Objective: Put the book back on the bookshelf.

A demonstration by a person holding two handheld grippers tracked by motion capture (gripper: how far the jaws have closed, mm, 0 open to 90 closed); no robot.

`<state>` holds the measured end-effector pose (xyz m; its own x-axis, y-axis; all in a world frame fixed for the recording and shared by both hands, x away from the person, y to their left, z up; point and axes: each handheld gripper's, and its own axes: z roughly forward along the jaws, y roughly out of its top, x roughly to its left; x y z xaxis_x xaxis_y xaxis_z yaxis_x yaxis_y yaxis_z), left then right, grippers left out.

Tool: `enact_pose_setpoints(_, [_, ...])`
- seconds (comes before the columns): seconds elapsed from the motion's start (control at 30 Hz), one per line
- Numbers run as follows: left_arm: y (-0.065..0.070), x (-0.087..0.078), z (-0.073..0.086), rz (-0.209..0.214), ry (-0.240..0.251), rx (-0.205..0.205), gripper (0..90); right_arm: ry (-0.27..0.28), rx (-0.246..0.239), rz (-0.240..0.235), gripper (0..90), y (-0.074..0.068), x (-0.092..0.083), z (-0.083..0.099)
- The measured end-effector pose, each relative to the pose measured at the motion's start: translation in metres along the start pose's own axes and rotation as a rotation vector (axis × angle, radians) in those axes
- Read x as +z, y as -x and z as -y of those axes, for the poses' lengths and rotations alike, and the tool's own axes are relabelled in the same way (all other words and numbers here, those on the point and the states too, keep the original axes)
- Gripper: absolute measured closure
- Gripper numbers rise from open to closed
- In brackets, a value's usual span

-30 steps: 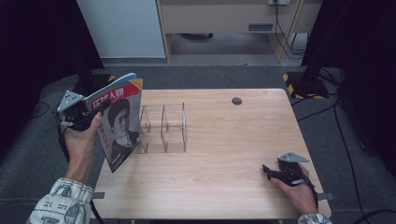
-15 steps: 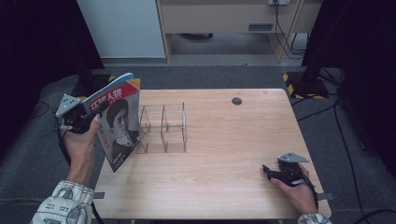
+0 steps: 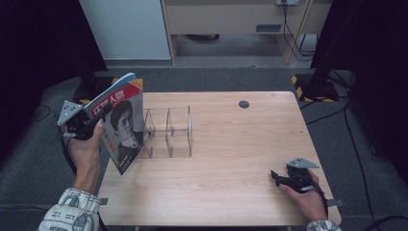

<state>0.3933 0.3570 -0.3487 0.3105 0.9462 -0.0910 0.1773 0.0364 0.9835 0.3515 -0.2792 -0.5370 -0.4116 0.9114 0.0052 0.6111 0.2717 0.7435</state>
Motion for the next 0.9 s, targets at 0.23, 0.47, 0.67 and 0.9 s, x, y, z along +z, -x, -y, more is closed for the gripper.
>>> enact_pose_setpoints(0.23, [-0.002, -0.001, 0.01, -0.015, 0.015, -0.018, 86.3, -0.001, 0.001, 0.0, 27.0, 0.0, 0.0, 0.0])
enact_pose_setpoints(0.47, [0.003, -0.002, 0.015, -0.016, 0.025, -0.023, 86.3, 0.001, 0.004, 0.002, 27.3, 0.0, 0.0, 0.0])
enact_pose_setpoints(0.67, [0.004, -0.001, 0.017, -0.024, 0.027, -0.018, 86.3, 0.005, 0.001, 0.003, 27.2, 0.0, 0.0, 0.0])
enact_pose_setpoints(0.9, [0.003, -0.001, 0.017, -0.02, 0.035, -0.015, 86.3, 0.003, 0.003, 0.004, 27.3, 0.0, 0.0, 0.0])
